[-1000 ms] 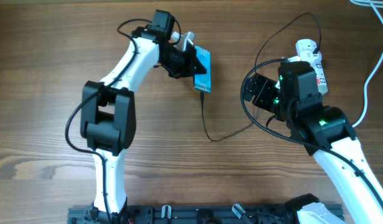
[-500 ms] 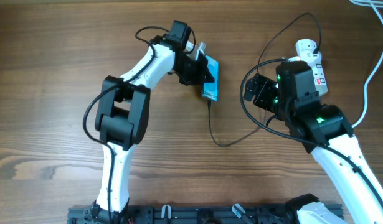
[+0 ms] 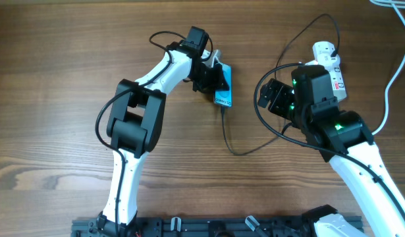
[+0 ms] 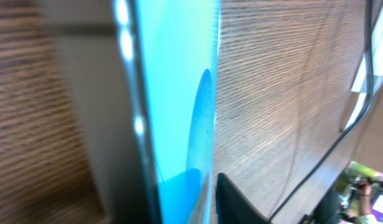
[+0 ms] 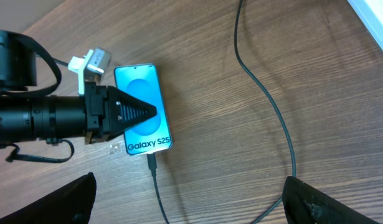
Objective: Plug charger to phone and switch on socket
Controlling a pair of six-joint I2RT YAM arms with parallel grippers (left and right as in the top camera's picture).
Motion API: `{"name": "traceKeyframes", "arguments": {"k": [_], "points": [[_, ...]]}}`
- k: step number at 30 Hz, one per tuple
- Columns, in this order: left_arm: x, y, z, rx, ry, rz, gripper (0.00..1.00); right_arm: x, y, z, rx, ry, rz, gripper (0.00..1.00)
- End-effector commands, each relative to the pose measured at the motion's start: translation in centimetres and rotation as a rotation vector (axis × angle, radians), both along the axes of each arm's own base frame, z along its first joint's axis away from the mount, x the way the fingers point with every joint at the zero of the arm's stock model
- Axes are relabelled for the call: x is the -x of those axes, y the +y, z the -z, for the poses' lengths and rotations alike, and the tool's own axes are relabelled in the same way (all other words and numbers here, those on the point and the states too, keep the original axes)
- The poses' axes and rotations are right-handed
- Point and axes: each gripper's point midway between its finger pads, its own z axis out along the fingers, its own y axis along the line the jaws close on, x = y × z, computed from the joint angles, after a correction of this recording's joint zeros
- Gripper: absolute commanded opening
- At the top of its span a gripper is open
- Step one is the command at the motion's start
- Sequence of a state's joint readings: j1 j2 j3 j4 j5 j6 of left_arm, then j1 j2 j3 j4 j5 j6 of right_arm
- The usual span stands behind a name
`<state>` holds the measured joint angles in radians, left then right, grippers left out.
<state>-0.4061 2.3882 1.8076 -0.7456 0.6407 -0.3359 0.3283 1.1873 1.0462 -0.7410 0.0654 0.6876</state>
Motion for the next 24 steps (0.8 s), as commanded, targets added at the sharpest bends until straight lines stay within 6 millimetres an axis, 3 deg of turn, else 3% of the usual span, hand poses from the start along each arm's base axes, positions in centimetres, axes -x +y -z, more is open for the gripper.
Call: {"name": "traceKeyframes", "arguments": {"k": [1, 3, 8, 10, 11, 12, 14, 15, 17, 20, 23, 24], "points": [[0.0, 2.2, 3.1, -0.162, -0.005, -0.024, 0.35, -0.4, -0.4, -0.6, 0.021, -0.015, 0.013, 0.96], [0.1, 2.7, 3.4, -0.189, -0.005, -0.028, 0.50, -0.4, -0.4, -0.5, 0.021, -0.011, 0.013, 0.96], [0.1, 4.1, 3.9, -0.269, -0.008, -0.042, 0.56, -0.2, -0.5, -0.3, 0.027, -0.001, 0.010, 0.96], [0.0, 4.3, 3.3, -0.268, -0.009, -0.047, 0.59, 0.0, -0.2, -0.3, 0.040, 0.000, -0.042, 0.96], [-0.5, 4.7, 1.8, -0.259, -0.032, -0.054, 0.61, 0.2, 0.2, -0.3, 0.020, 0.016, -0.105, 0.97], [-1.2, 5.0, -0.1, -0.243, -0.069, -0.068, 0.65, 0.3, -1.1, -0.4, 0.022, 0.058, -0.090, 0.99], [-2.7, 5.9, -5.1, -0.203, -0.167, -0.101, 1.00, 0.1, -3.9, -1.2, 0.065, 0.121, -0.068, 0.99], [-3.1, 6.3, -7.1, -0.188, -0.216, -0.104, 1.00, -0.2, -5.2, -1.8, 0.082, 0.143, -0.063, 0.99], [-4.5, 8.8, -13.9, -0.223, -0.381, -0.185, 1.00, -1.4, -9.0, -3.9, 0.120, 0.212, -0.044, 0.99], [-4.9, 11.8, -19.5, -0.308, -0.534, -0.278, 1.00, -4.4, -14.2, -5.2, 0.147, 0.278, 0.026, 0.99], [-4.3, 12.9, -20.2, -0.358, -0.539, -0.296, 1.00, -7.2, -20.0, -4.2, 0.190, 0.279, 0.185, 1.00], [-3.5, 13.2, -19.4, -0.378, -0.497, -0.284, 1.00, -7.8, -23.4, -2.9, 0.204, 0.297, 0.310, 1.00]]}}
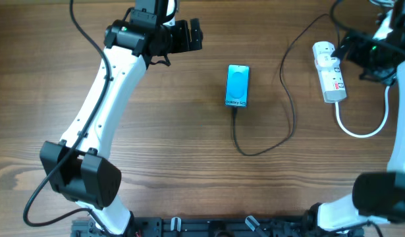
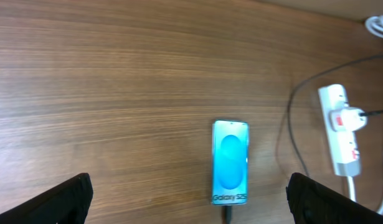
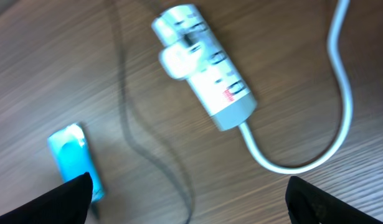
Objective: Plug charger to phone and switch on socket
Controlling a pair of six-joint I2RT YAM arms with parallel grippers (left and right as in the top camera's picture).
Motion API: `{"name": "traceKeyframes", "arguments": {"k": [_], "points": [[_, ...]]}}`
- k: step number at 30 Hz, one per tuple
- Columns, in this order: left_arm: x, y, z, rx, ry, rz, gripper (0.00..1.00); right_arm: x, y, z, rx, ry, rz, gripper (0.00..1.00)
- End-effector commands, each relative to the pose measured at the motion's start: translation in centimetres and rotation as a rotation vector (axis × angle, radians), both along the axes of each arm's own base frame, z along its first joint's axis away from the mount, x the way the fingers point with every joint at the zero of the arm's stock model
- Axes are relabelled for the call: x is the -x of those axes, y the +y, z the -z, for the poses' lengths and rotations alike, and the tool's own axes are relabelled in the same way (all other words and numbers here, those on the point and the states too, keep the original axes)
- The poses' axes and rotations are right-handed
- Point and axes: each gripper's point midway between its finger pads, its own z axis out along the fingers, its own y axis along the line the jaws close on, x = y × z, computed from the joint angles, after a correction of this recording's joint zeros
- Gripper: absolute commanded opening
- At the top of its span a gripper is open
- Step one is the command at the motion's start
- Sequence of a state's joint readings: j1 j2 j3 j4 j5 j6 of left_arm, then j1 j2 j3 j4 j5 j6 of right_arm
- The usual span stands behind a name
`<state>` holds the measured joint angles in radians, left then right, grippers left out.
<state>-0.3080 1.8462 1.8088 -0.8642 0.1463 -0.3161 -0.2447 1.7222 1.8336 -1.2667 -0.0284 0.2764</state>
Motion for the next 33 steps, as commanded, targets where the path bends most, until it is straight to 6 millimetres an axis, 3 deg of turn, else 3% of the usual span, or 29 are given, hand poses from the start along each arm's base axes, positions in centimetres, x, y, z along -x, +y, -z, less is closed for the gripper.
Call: {"name": "traceKeyframes", "arguments": {"k": [1, 5, 11, 13, 19, 24, 33], "points": [[0.8, 1.3, 3.1, -0.093, 0.092, -0.020, 1.00, -0.8, -6.3, 2.2, 0.080, 0.034, 0.194, 1.00], [1.0, 1.4, 3.2, -0.095, 0.099, -0.020, 1.00, -2.7, -9.4, 6.2, 0.018, 0.044, 0.257, 1.00], [1.0, 1.4, 3.2, -0.095, 0.099, -0.020, 1.00, -4.2, -10.0, 11.9, -0.055, 0.103, 0.399, 1.00], [1.0, 1.4, 3.2, -0.095, 0.099, -0.021, 1.00, -3.9, -10.2, 15.2, -0.085, 0.171, 0.495, 1.00], [1.0, 1.4, 3.2, -0.095, 0.099, -0.020, 1.00, -4.7, -10.1, 21.1, -0.107, 0.246, 0.492, 1.00], [1.0, 1.4, 3.2, -0.095, 0.099, -0.021, 1.00, -6.1, -8.5, 22.4, -0.171, 0.228, 0.406, 1.00], [1.0, 1.3, 3.2, -0.095, 0.099, -0.020, 1.00, -6.4, -7.4, 22.5, -0.166, 0.237, 0.360, 1.00]]}}
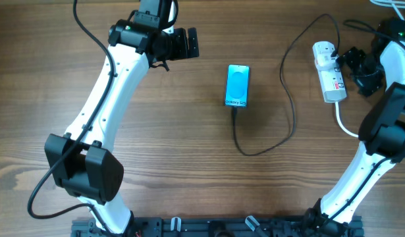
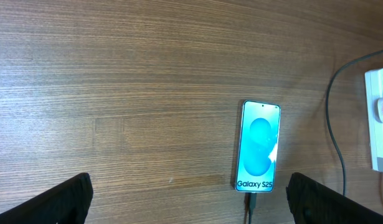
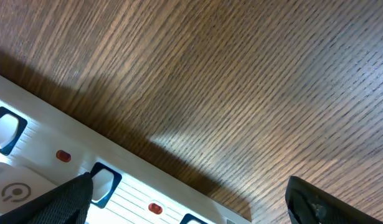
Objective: Plug charger to phone and switch on socket
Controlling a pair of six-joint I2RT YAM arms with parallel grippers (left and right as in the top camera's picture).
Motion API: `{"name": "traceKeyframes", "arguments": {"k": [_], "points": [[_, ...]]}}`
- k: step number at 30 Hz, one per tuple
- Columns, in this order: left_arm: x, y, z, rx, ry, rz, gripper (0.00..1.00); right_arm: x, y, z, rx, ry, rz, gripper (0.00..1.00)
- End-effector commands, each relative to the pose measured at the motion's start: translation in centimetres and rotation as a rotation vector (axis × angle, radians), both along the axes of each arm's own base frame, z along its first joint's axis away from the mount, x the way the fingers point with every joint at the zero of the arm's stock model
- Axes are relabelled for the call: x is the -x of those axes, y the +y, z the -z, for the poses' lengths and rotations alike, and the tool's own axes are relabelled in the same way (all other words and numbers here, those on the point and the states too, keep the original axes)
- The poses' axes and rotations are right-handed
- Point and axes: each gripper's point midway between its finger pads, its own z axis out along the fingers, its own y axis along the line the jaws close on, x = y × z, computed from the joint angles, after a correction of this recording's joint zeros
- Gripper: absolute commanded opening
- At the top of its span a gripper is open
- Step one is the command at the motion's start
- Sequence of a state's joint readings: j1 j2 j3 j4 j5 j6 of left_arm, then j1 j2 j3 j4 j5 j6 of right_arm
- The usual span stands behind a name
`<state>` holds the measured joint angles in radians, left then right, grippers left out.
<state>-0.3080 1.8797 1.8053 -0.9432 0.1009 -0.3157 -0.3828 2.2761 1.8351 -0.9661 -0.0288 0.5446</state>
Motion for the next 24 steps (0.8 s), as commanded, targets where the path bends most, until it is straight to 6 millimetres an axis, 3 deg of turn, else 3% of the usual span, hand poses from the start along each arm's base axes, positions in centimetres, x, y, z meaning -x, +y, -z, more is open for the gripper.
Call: {"name": "traceKeyframes", "arguments": {"k": [1, 7, 14, 24], "points": [[0.0, 0.2, 0.3, -0.024, 0.000, 0.007, 0.99, -0.3, 0.9, 1.0, -0.019, 0.011, -0.034, 1.00], [0.0, 0.2, 0.3, -0.024, 0.000, 0.007, 1.00, 0.3, 1.2, 2.6, -0.028, 0.020, -0.035, 1.00], [0.0, 0.2, 0.3, -0.024, 0.000, 0.006, 1.00, 0.5, 2.2, 2.6, -0.075, 0.018, -0.074, 1.00], [0.0, 0.2, 0.3, -0.024, 0.000, 0.007, 1.00, 0.0, 5.9, 2.7, -0.083, 0.043, -0.195, 1.00]]}}
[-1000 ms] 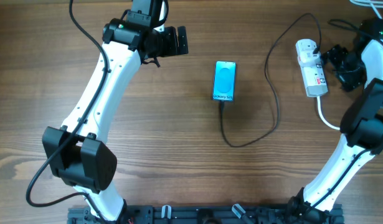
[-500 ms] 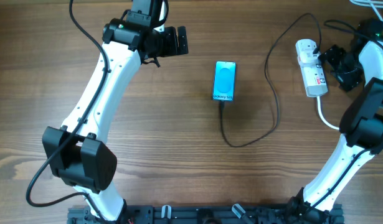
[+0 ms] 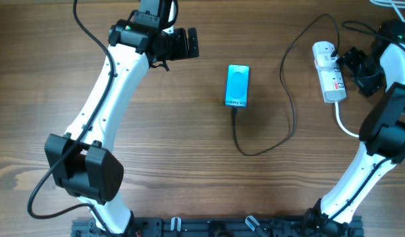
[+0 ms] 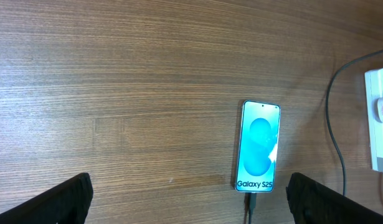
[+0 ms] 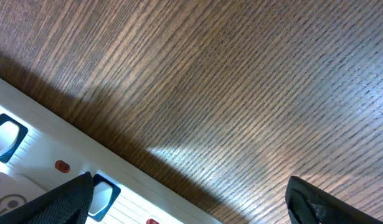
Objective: Plug charger to phone and switch on socket
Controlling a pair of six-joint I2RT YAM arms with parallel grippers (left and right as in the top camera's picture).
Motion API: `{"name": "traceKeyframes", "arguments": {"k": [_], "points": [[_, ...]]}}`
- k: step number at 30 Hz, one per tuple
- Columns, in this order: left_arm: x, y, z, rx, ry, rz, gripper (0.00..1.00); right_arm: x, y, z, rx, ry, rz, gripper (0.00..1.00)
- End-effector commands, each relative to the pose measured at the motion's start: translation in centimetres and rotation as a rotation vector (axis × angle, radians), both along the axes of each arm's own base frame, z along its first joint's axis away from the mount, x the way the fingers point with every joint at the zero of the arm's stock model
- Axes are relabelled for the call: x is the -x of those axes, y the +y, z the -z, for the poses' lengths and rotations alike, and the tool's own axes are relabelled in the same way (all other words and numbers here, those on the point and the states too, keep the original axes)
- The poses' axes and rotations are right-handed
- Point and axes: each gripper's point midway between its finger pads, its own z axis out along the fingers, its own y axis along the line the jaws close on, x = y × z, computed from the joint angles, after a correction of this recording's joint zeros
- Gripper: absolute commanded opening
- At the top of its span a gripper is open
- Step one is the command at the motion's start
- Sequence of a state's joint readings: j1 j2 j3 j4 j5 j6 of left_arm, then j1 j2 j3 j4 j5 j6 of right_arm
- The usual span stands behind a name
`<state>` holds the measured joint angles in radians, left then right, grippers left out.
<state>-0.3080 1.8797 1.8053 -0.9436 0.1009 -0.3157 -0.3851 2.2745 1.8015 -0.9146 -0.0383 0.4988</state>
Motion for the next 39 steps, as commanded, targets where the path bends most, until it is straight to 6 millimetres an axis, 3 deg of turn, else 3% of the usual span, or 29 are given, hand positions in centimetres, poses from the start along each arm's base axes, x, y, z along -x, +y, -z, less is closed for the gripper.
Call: {"name": "traceKeyframes", "arguments": {"k": [1, 8, 11, 15, 17, 18, 21, 23, 26, 29, 32, 35, 39], "points": [[0.0, 0.2, 0.3, -0.023, 0.000, 0.006, 1.00, 0.3, 6.2, 2.0, -0.087, 0.067, -0.156, 1.00], [0.0, 0.2, 0.3, -0.024, 0.000, 0.007, 1.00, 0.1, 7.9, 1.8, -0.134, 0.056, -0.224, 1.00], [0.0, 0.2, 0.3, -0.024, 0.000, 0.007, 1.00, 1.2, 8.0, -0.9, -0.134, 0.066, -0.229, 1.00], [0.0, 0.2, 0.3, -0.024, 0.000, 0.007, 1.00, 3.2, 8.1, -11.4, -0.056, -0.057, -0.227, 1.00], [0.0, 0.2, 0.3, -0.023, 0.000, 0.007, 1.00, 4.9, 8.5, -15.8, -0.027, -0.117, -0.230, 1.00], [0.0, 0.2, 0.3, -0.024, 0.000, 0.007, 1.00, 6.7, 9.1, -18.6, -0.015, -0.144, -0.235, 1.00], [0.0, 0.3, 0.3, -0.024, 0.000, 0.006, 1.00, 10.3, 10.3, -22.9, 0.010, -0.192, -0.254, 1.00], [0.0, 0.2, 0.3, -0.024, 0.000, 0.007, 1.00, 12.4, 12.0, -26.2, 0.049, -0.263, -0.319, 1.00], [0.0, 0.2, 0.3, -0.023, 0.000, 0.007, 1.00, 15.3, 14.7, -29.4, 0.112, -0.344, -0.407, 1.00], [0.0, 0.2, 0.3, -0.023, 0.000, 0.007, 1.00, 18.6, 17.5, -29.8, 0.119, -0.406, -0.458, 1.00], [0.0, 0.2, 0.3, -0.024, 0.000, 0.007, 1.00, 22.5, 18.3, -27.4, 0.073, -0.395, -0.391, 1.00], [0.0, 0.2, 0.3, -0.024, 0.000, 0.007, 1.00, 23.6, 18.3, -26.2, 0.055, -0.369, -0.359, 1.00], [0.0, 0.2, 0.3, -0.023, 0.000, 0.007, 1.00, 23.0, 18.3, -25.6, 0.050, -0.340, -0.359, 1.00]]}}
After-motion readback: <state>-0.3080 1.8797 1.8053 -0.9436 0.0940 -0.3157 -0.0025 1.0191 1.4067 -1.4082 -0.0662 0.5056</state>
